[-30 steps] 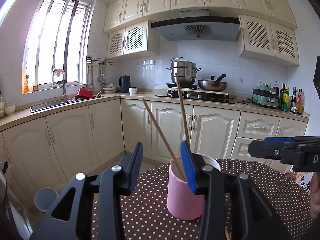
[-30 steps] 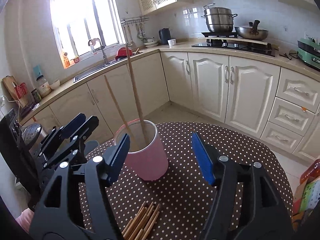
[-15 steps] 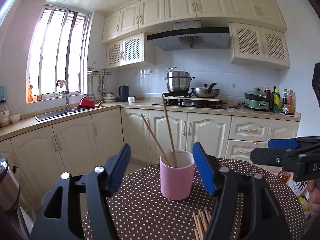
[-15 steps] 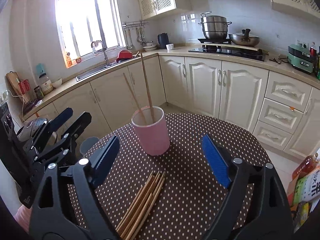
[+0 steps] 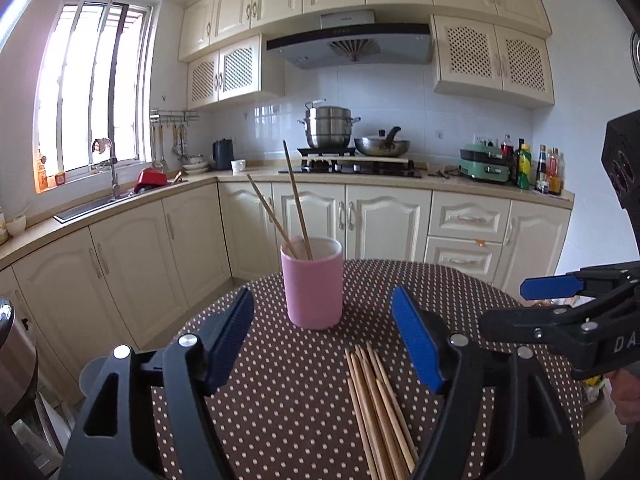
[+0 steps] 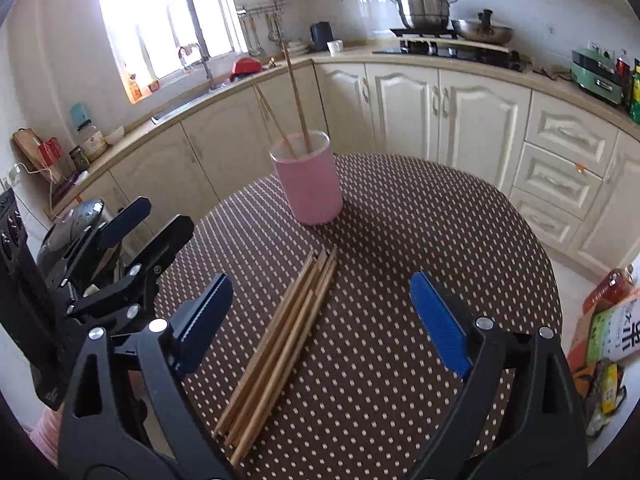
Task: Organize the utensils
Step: 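Move both open tools back to the chopstick bundle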
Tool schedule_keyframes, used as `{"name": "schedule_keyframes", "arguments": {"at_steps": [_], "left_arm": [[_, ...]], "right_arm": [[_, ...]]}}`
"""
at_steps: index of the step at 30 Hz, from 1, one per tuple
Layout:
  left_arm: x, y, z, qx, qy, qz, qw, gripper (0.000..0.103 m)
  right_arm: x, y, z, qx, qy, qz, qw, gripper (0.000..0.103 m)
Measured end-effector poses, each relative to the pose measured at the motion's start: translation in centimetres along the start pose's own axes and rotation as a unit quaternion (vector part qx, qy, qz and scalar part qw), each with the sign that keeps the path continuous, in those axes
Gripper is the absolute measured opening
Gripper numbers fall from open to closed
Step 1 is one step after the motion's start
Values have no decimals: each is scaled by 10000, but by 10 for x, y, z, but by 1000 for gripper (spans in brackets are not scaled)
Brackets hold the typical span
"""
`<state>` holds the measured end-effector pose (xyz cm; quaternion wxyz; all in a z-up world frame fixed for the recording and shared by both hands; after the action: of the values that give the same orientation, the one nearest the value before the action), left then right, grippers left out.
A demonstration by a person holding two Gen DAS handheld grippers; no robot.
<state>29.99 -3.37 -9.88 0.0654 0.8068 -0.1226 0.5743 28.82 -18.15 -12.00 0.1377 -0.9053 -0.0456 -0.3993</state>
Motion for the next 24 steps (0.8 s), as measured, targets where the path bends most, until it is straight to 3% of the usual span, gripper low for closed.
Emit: {"name": "schedule_keyframes", "arguments": {"at_steps": [10, 24], "left_arm": [[-54, -1, 12, -27, -754, -143, 9970, 71], [-116, -30, 32, 54, -1664, -519, 9847, 71]], "right_arm": [[-47, 15, 25, -222, -654, 144, 9975, 89], [-94, 18, 67, -366, -1357, 125, 9900, 89]]}}
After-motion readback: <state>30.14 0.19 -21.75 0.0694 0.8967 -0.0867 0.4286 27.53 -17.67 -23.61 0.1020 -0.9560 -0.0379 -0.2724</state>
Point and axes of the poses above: each gripper's, at about its wrist camera, not at the fingertips, and z roughly the way its jaws point, y to its right, x to its top, the point moved 10 cm from there along z, roughly the way its jaws point, and after that the axes turned 1 degree about y, right-handed, at the moved point
